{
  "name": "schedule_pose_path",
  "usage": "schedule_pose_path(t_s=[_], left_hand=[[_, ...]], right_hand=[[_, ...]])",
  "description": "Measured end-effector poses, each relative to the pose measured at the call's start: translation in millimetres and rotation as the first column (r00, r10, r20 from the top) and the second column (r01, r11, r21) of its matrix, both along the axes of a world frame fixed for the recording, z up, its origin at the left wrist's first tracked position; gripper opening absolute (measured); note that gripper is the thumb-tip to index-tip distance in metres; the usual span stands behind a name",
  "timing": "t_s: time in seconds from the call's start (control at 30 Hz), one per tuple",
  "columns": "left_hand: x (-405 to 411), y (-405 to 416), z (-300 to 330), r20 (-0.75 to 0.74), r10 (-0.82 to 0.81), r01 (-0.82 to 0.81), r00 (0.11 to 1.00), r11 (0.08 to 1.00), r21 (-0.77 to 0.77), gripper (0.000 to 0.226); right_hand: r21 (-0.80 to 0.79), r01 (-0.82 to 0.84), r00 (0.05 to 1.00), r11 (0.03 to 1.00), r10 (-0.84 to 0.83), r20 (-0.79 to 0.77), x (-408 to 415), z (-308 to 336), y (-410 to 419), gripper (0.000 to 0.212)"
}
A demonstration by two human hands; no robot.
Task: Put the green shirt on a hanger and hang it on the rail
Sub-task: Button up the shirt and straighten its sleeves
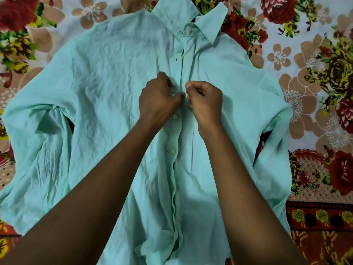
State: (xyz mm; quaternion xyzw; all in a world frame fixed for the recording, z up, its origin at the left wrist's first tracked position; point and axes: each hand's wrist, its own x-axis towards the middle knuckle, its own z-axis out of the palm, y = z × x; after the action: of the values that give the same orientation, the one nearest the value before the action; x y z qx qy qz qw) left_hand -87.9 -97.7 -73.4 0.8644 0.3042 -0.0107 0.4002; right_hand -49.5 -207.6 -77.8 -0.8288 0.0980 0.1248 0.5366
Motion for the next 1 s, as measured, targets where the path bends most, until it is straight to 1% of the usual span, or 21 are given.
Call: schedule_pose_path(t_s=[0.07,0.13,0.2,0.3,0.37,0.43,0.53,0.7,0.77,0.9,1.0], left_hand=[[5,3,-2,0.001,-0.007,0.007,1.0,1.0,0.031,0.022],[3,4,-3,0.033,0.024,-0.023,0.999,1.0,-0.011,0.016],[1,8,-5,0.047,0.092,-0.084,0.995,0.985,-0.154,0.013],[-1,18,-9,0.029,0.183,-0.157,0.983,0.904,-0.398,0.012],[0,22,-9,-0.001,0.208,-0.183,0.978,0.858,-0.48,0.011],[1,24,-8,-0.02,0.22,-0.199,0.975,0.837,-0.51,0.011],[4,23,-5,-0.028,0.227,-0.206,0.973,0.818,-0.537,0.014],[2,18,-3,-0.011,0.22,-0.189,0.976,0.815,-0.548,0.01],[1,17,-4,0.002,0.221,-0.182,0.975,0.808,-0.56,0.01],[0,16,-1,0.019,0.213,-0.164,0.977,0.801,-0.575,0.013],[1,18,3,-0.022,0.213,-0.181,0.977,0.769,-0.614,0.019]], right_hand=[[-0.029,-0.073,0.997,0.997,0.072,-0.006,6,-2,6,0.011],[-0.133,-0.174,0.983,0.976,0.179,0.028,7,-2,8,0.012],[-0.256,-0.223,0.964,0.941,0.252,0.085,5,-5,10,0.013],[-0.413,-0.213,0.949,0.885,0.288,0.127,-2,-11,17,0.02],[-0.474,-0.173,0.946,0.863,0.28,0.165,-3,-12,21,0.012],[-0.42,-0.117,0.963,0.9,0.206,0.173,-2,-9,23,0.005],[-0.25,-0.037,0.989,0.967,0.071,0.127,-1,-2,24,0.006],[-0.067,0.04,0.999,0.997,-0.038,0.033,-1,-1,21,0.007],[-0.037,0.036,0.999,0.999,-0.036,0.01,0,-1,21,0.007],[-0.034,0.035,0.999,0.999,-0.035,-0.008,0,1,22,0.008],[-0.023,0.039,0.998,0.999,-0.04,-0.043,2,2,19,0.009]])
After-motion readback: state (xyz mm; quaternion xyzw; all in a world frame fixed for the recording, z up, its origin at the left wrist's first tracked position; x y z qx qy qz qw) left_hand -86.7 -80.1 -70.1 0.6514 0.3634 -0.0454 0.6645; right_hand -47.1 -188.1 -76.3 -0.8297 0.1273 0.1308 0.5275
